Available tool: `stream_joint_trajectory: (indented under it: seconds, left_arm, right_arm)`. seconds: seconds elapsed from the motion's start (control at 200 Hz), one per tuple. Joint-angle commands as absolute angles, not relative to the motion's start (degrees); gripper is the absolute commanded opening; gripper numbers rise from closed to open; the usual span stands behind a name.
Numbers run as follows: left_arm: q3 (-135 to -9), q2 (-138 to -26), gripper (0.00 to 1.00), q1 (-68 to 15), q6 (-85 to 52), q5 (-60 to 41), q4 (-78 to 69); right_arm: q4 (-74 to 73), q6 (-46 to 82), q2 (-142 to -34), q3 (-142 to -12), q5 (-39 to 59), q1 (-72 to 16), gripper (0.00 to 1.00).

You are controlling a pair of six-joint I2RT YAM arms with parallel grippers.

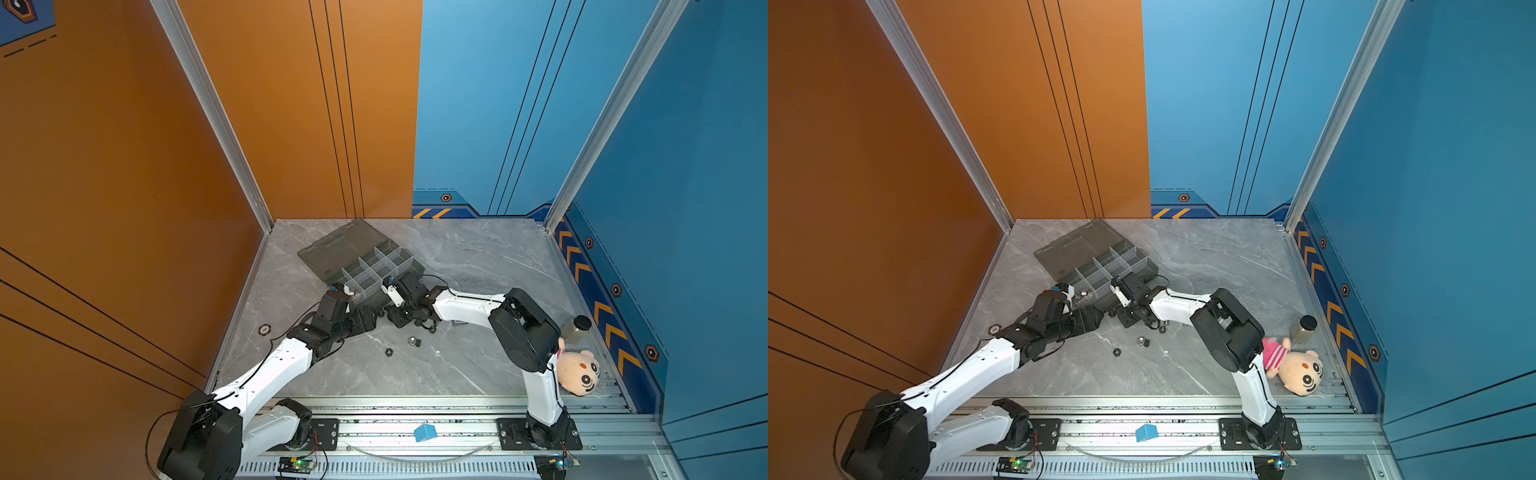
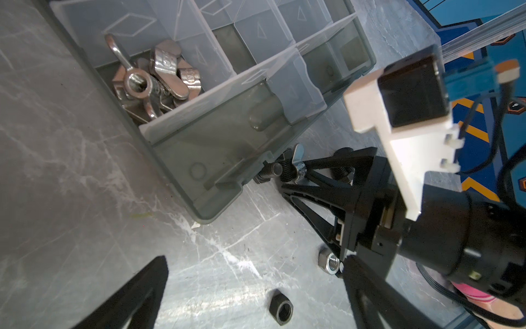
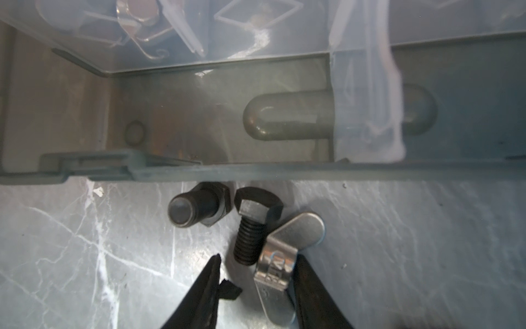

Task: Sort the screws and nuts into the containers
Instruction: 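Lower the right gripper around the silver wing nut beside the box, then close the right gripper on the silver wing nut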

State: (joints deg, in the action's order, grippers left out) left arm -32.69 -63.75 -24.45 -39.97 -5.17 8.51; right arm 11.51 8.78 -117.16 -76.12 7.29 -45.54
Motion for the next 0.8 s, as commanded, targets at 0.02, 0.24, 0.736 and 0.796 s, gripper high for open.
stream_joint_trajectory:
  seconds: [0.02, 0.24, 0.736, 0.796]
  left_arm:
    - [-31.82, -63.46, 0.98, -23.90, -39.29, -6.04, 8.61]
    - [-31.84, -63.37, 0.98, -23.91, -39.38, -5.99, 8.70]
    - [-31.82, -63.06, 0.98, -24.01, -39.68, -5.98, 8.87]
    - [-31.78, -62.94, 0.98, -23.99, -39.64, -6.05, 8.88]
  right_arm:
    - [15.83, 8.08, -119.53, -74.71, 4.75, -43.57, 0.43]
    - [14.05, 8.12, -119.18, -72.28, 6.27, -41.74, 0.42]
    - [11.81, 8.25, -117.40, -70.73, 9.66, -40.52, 0.35]
    - [11.80, 8.27, -117.57, -70.74, 9.69, -40.51, 0.32]
